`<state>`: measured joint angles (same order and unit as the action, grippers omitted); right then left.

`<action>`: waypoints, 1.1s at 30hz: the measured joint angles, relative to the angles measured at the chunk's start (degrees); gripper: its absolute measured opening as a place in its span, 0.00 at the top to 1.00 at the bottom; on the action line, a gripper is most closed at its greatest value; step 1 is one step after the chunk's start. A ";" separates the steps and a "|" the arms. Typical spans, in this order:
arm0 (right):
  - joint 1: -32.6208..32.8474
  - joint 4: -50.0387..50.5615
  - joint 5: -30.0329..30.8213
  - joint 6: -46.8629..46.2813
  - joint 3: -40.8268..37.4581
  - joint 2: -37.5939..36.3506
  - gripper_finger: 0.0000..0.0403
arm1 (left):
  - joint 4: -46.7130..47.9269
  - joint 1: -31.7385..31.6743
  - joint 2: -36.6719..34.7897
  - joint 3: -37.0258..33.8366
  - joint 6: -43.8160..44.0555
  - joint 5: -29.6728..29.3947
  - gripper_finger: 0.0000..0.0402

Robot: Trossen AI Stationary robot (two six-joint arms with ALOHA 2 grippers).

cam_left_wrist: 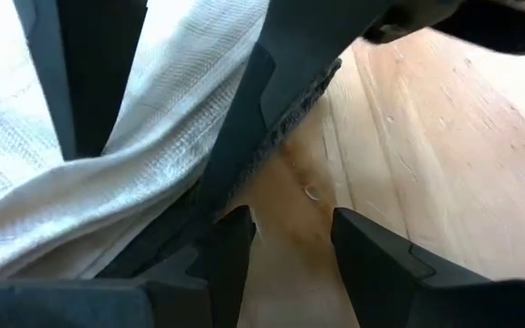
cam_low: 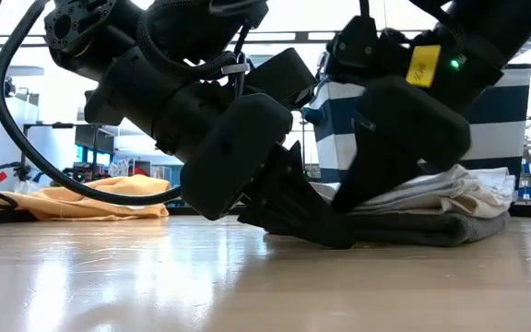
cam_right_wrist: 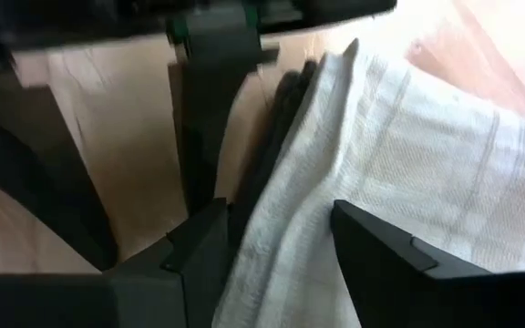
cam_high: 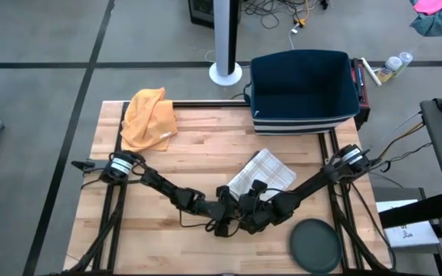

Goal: Fold kitchen towel into neat rectangle
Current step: Stack the white patterned towel on top of the gray towel

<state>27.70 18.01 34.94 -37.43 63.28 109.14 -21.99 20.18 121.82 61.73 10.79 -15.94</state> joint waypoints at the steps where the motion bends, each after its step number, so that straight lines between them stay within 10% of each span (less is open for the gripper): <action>1: -0.04 0.25 0.00 0.00 -0.10 0.02 0.55 | -0.01 0.00 0.00 0.00 0.00 0.00 0.62; 18: -0.48 0.77 0.13 -1.13 -0.04 -0.07 0.97 | 0.03 -0.02 0.02 -0.02 0.20 0.00 0.62; 33: -0.70 3.56 -0.03 1.13 3.51 -1.01 0.98 | -1.80 -0.66 0.13 -0.19 -2.57 0.00 0.62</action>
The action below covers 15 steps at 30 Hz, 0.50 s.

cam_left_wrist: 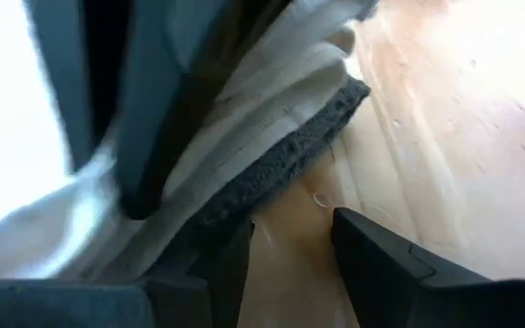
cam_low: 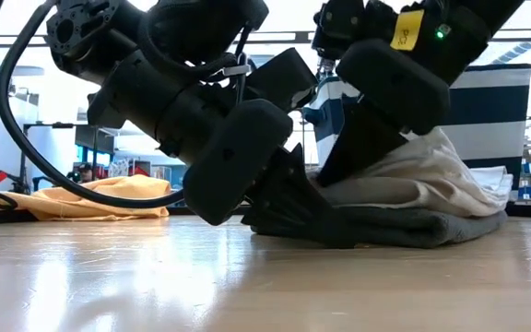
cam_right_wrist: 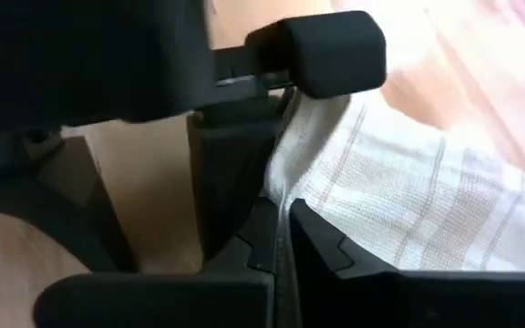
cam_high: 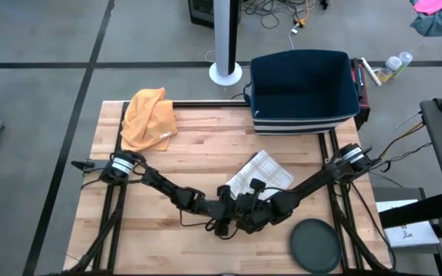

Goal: Fold kitchen towel into neat rectangle
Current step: Stack the white patterned towel on top of the gray towel

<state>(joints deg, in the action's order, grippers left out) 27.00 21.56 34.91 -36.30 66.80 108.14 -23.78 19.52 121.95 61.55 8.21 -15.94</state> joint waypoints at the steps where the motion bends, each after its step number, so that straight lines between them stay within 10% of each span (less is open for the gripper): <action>1: -0.03 0.18 -0.23 -0.84 -0.38 0.00 0.98 | -0.18 -0.06 0.00 -0.13 0.11 -0.02 0.62; 15: -0.04 -0.06 -1.78 -7.15 -3.75 0.02 0.70 | -0.20 -0.10 0.00 -0.29 1.28 -0.24 0.62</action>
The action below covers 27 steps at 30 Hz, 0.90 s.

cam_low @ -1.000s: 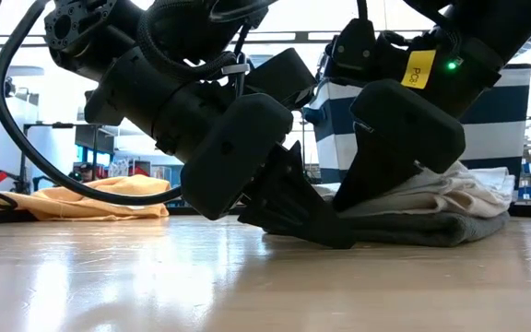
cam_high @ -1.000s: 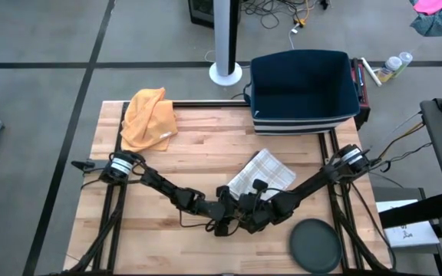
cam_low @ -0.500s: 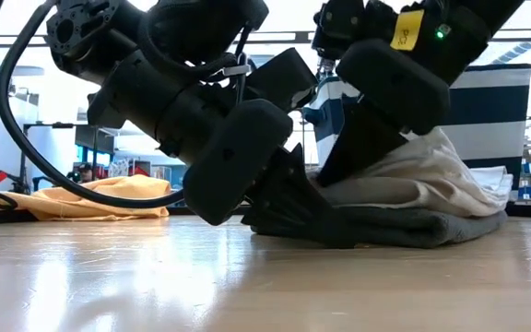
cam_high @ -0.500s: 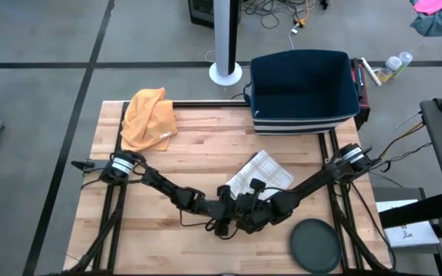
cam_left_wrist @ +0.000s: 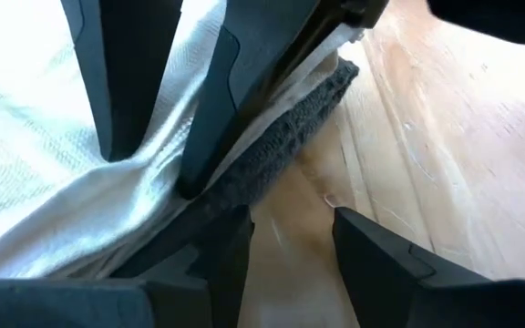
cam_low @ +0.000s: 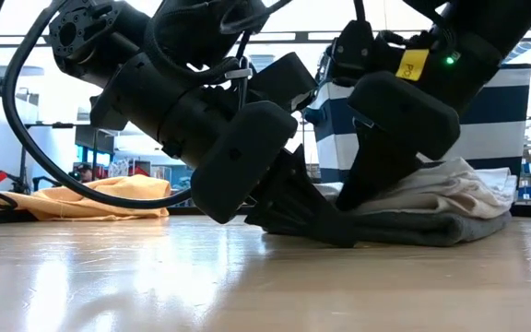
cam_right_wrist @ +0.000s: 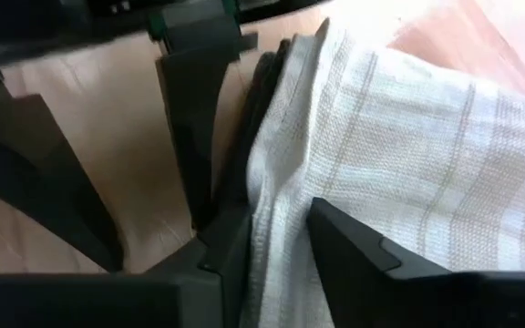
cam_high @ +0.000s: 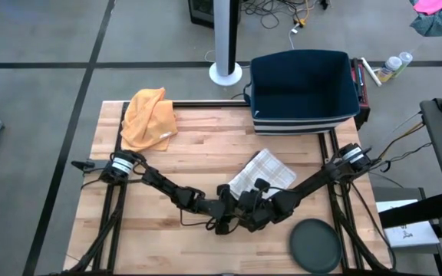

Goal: Fold kitchen towel into neat rectangle
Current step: Stack the white patterned towel on top of the gray towel

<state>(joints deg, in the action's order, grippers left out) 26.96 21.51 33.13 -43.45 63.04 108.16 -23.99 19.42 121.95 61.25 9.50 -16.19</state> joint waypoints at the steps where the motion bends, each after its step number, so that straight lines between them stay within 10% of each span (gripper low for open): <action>1: 0.00 -0.13 0.03 -0.40 -0.36 0.00 0.69 | 0.00 0.00 0.00 0.00 0.00 0.00 0.62; 27: 0.13 -1.52 -1.01 0.53 -1.20 1.25 0.67 | 0.04 0.00 -0.07 0.00 0.26 0.09 0.62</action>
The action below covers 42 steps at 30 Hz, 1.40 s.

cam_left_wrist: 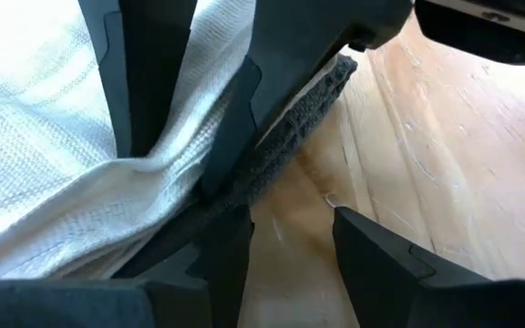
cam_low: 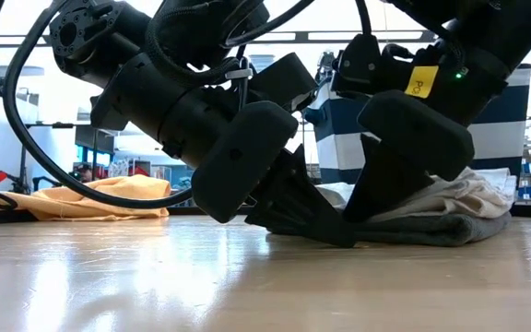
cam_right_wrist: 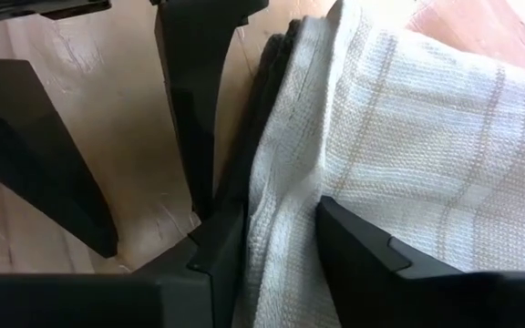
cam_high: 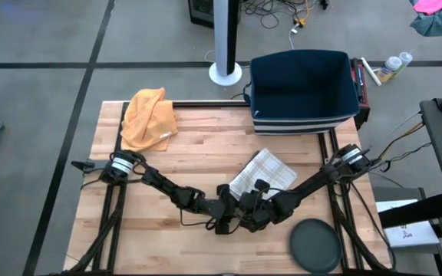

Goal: Fold kitchen towel into neat rectangle
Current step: Stack the white patterned towel on top of the gray towel

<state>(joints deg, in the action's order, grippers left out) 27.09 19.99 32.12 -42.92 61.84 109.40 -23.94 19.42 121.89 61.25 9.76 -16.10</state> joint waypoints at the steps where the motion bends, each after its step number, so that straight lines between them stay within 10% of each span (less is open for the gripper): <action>1: 0.00 0.03 -0.02 0.01 0.00 0.00 0.67 | 0.00 0.00 0.00 0.00 0.00 0.00 0.62; 15: -0.22 0.33 0.22 0.14 -0.02 0.66 0.98 | 0.00 0.00 -0.02 0.00 0.18 0.07 0.62; 42: -0.28 0.89 0.87 3.60 0.46 -5.47 0.99 | -0.21 -0.01 -0.04 -0.02 0.39 0.09 0.62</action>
<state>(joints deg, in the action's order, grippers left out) 26.81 20.88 32.99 -39.31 62.30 103.94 -24.15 19.41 121.84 61.23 10.15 -16.01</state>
